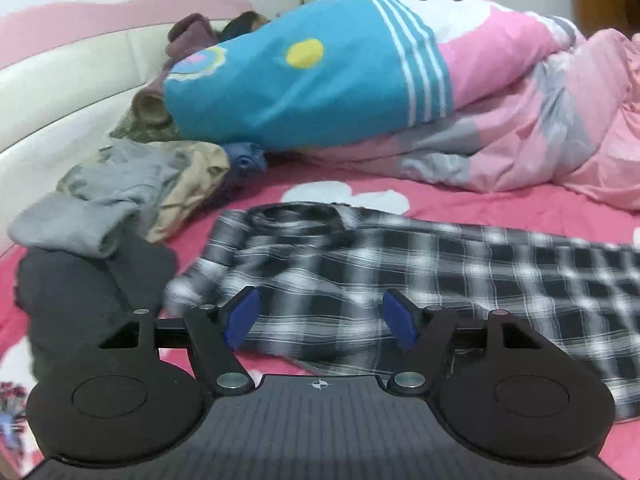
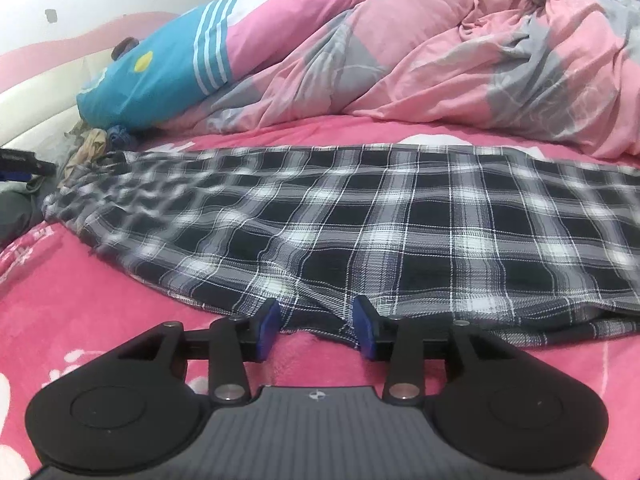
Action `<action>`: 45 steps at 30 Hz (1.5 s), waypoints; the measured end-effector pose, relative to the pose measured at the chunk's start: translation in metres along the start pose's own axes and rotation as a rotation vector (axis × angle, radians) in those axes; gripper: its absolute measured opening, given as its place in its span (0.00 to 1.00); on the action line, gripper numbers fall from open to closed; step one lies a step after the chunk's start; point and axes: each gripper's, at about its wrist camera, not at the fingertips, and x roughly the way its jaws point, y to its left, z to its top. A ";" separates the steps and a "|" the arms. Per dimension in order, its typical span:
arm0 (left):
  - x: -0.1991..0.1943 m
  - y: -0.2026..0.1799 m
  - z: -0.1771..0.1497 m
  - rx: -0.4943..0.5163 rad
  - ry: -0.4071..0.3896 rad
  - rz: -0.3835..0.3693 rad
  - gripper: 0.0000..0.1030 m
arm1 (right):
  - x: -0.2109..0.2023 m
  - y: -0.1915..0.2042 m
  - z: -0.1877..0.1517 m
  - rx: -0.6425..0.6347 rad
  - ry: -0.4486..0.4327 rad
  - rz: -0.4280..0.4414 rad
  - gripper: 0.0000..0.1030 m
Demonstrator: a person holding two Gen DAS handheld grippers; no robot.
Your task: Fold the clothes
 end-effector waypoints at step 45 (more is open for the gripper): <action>0.089 0.151 -0.052 -0.712 0.067 -0.168 0.37 | 0.174 0.330 0.061 -0.786 -0.004 0.267 0.23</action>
